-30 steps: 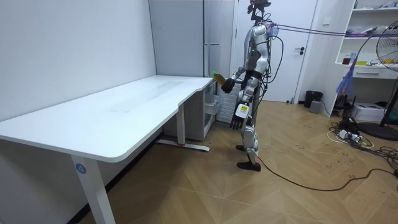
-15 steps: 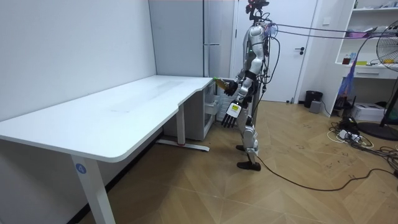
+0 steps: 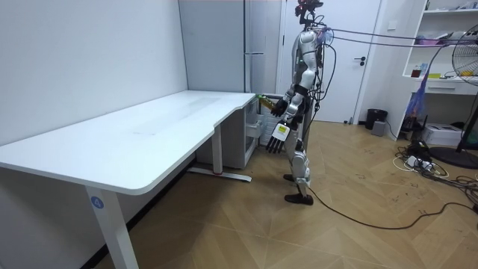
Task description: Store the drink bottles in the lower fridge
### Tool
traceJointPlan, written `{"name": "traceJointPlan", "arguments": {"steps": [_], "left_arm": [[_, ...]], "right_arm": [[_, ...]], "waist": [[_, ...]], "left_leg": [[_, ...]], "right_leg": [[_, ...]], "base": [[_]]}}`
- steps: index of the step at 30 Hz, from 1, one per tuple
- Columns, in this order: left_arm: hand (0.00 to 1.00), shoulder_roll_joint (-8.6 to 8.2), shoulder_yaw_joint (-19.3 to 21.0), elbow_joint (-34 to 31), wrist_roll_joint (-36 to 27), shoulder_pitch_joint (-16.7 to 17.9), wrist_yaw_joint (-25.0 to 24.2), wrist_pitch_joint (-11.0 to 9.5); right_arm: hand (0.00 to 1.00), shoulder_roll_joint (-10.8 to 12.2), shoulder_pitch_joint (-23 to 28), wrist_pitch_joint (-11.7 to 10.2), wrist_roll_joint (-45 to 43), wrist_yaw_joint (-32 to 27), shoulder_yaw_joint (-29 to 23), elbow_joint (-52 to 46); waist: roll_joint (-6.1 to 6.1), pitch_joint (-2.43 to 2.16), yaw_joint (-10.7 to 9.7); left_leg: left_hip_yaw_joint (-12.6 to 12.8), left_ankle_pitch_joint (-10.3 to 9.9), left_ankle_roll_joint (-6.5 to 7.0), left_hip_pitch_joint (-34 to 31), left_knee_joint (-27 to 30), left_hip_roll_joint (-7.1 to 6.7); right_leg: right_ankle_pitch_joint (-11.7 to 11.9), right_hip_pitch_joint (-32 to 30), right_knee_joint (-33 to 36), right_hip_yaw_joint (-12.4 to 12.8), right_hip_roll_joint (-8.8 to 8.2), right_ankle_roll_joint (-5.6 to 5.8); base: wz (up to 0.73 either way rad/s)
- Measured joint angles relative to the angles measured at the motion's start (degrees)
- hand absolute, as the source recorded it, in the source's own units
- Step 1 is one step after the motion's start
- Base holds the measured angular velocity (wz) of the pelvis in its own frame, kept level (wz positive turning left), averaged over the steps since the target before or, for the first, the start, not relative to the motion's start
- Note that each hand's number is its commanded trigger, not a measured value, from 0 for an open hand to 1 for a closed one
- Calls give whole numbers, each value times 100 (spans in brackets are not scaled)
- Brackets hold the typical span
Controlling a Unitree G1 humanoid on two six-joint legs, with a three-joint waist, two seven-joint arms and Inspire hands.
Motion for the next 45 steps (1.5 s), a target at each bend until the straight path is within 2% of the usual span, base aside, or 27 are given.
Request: {"name": "traceJointPlan", "arguments": {"steps": [7, 18, 25, 30, 36, 39, 45], "left_arm": [[0, -33, 0, 0, -4, 67, 37, -2], [0, -90, 21, -2, -119, 193, 109, -20], [0, -98, 28, -1, -119, 241, 94, -27], [0, -96, 27, 124, -130, 255, 60, -114], [0, -98, -9, 247, -115, 273, 34, -118], [0, -89, -87, 343, -10, 336, 45, -67], [0, -58, -131, 382, 15, 410, -51, 227]], "right_arm": [[100, -13, -11, -7, 982, -386, -41, 8], [100, 6, -124, -76, 3752, -822, -252, 408], [100, 29, -150, -140, 4684, -833, -268, 420], [100, 39, -210, -318, 5551, -844, -267, 420], [100, 18, -246, -359, 5929, -841, -268, 433], [100, 17, -393, -352, 6224, -826, -282, 663], [100, 12, -920, -351, 6705, -831, -710, 1051]], "waist": [[38, -7, -86], [100, 1, -108], [122, -8, -90], [154, -3, -87], [220, 6, -80], [225, 18, -95], [260, 11, -82]], "left_leg": [[-10, 0, 0, 26, -46, 9], [-8, 1, 0, 12, -19, 8], [1, 1, 0, -12, 13, 7], [0, 1, 0, -16, 30, 8], [-18, 1, 0, -75, 39, 7], [-30, 1, 0, -117, 49, 2], [-47, 3, 1, -407, 182, -9]], "right_leg": [[1, -1, -1, 21, 22, 0], [1, -8, -5, 18, 18, 0], [1, -43, 4, 23, 17, -1], [4, -67, 21, 21, 16, -6], [4, -75, 24, 4, 10, -6], [4, -90, 14, -17, 1, -6], [4, -318, 24, -36, -22, -6]], "base": [[0], [0], [0], [0], [0], [5], [2]]}}
